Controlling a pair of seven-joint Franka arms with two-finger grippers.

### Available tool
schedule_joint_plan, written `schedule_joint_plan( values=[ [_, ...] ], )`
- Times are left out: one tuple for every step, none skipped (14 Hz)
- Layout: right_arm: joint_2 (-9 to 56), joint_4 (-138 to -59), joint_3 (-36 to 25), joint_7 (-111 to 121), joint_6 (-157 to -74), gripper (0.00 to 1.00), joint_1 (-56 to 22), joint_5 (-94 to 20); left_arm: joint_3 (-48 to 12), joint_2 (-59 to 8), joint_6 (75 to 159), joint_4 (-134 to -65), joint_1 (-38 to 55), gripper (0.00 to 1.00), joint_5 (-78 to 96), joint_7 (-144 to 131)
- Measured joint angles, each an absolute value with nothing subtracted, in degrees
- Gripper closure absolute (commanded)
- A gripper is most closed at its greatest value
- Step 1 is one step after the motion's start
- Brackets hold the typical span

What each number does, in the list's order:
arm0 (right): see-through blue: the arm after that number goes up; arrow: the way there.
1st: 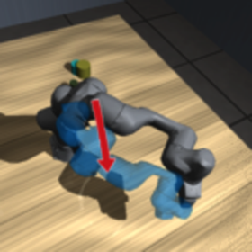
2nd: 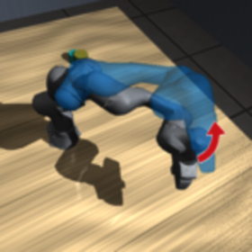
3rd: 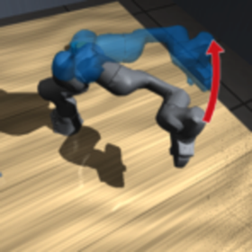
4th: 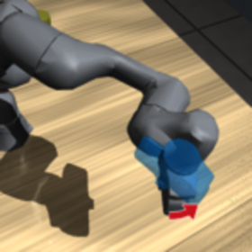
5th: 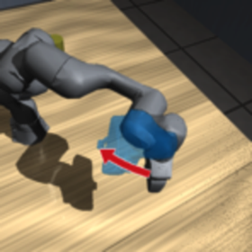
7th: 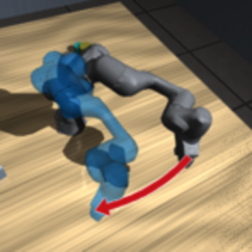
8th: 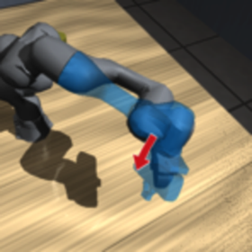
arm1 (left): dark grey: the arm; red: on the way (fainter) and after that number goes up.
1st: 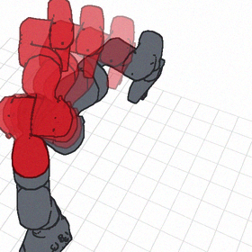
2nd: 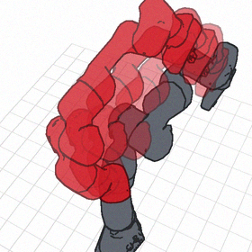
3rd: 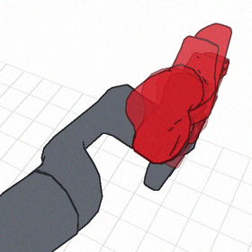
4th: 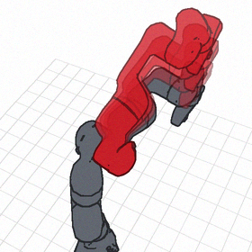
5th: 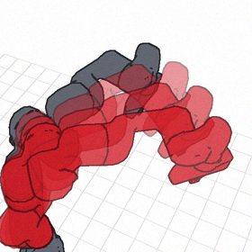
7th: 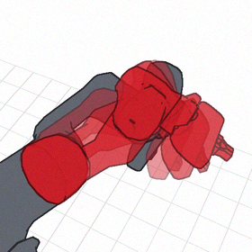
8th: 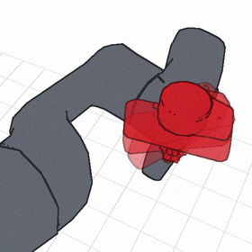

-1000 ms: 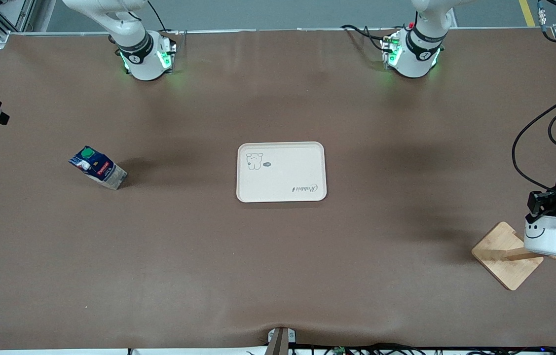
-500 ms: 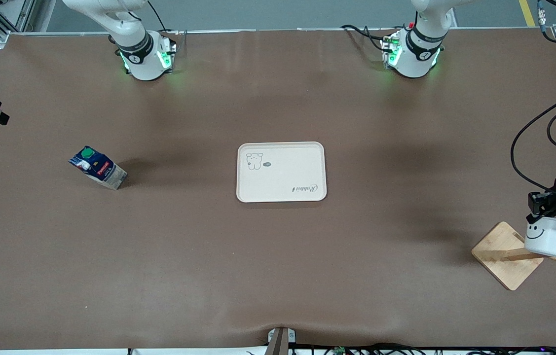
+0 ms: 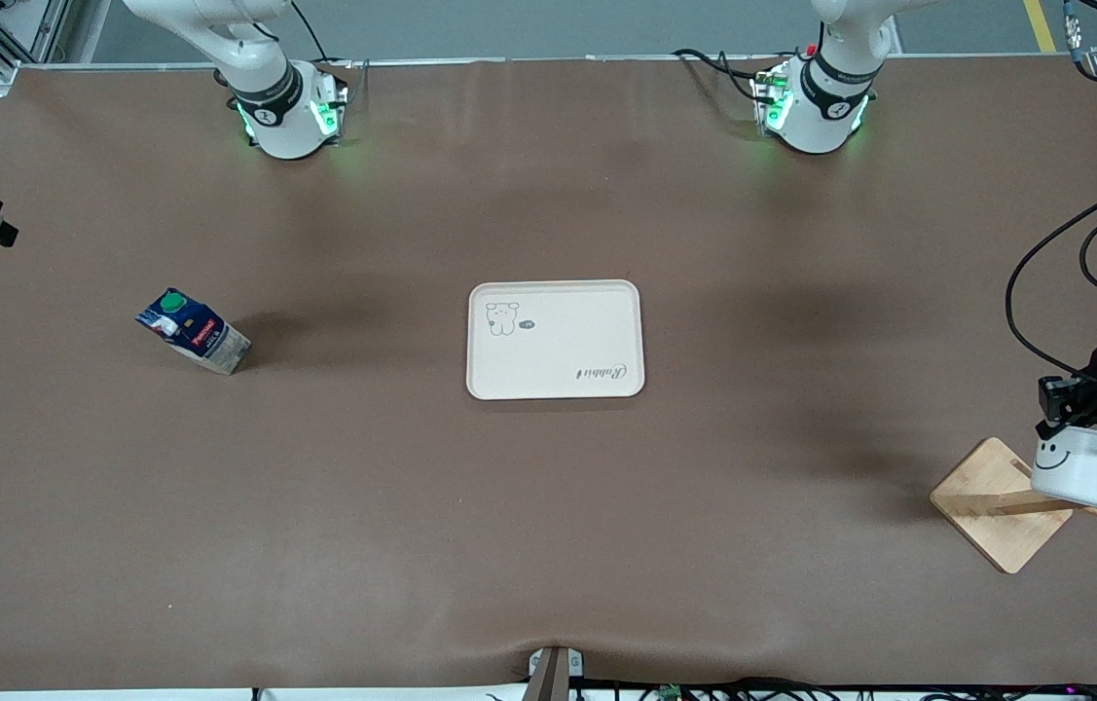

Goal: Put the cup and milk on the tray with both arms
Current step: 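Grasp the white mug rim with the left gripper, then lift the mug off the wooden stand with the left gripper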

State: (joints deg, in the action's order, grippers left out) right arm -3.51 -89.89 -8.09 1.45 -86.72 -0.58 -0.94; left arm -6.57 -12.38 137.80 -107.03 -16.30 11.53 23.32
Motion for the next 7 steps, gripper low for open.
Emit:
schedule_joint_plan(
  values=[
    [-3.5, -89.9, -8.1, 1.4, -86.7, 0.0, -0.6, -0.9, -6.8, -12.1, 137.2, -107.0, -16.3, 1.0, 11.5, 23.3],
    [-3.5, -89.9, -8.1, 1.4, -86.7, 0.0, -0.6, -0.9, -7.0, -11.8, 136.5, -107.0, -16.3, 1.0, 11.5, 23.0],
    [-3.5, -89.9, -8.1, 1.4, -86.7, 0.0, -0.6, -0.9, -7.3, -11.4, 135.6, -107.0, -16.3, 1.0, 11.5, 22.1],
    [-3.5, -89.9, -8.1, 1.4, -86.7, 0.0, -0.6, -0.9, -7.6, -10.9, 134.6, -107.0, -16.3, 1.0, 11.5, 20.8],
    [-3.5, -89.9, -8.1, 1.4, -86.7, 0.0, -0.6, -0.9, -8.0, -10.5, 133.5, -106.9, -16.3, 1.0, 11.5, 19.7],
    [-3.5, -89.9, -8.1, 1.4, -86.7, 0.0, -0.6, -0.9, -8.3, -10.1, 132.5, -106.9, -16.3, 1.0, 11.5, 18.9],
    [-3.5, -89.9, -8.1, 1.4, -86.7, 0.0, -0.6, -0.9, -8.5, -9.7, 131.6, -106.9, -16.3, 1.0, 11.3, 18.3]
  ],
)
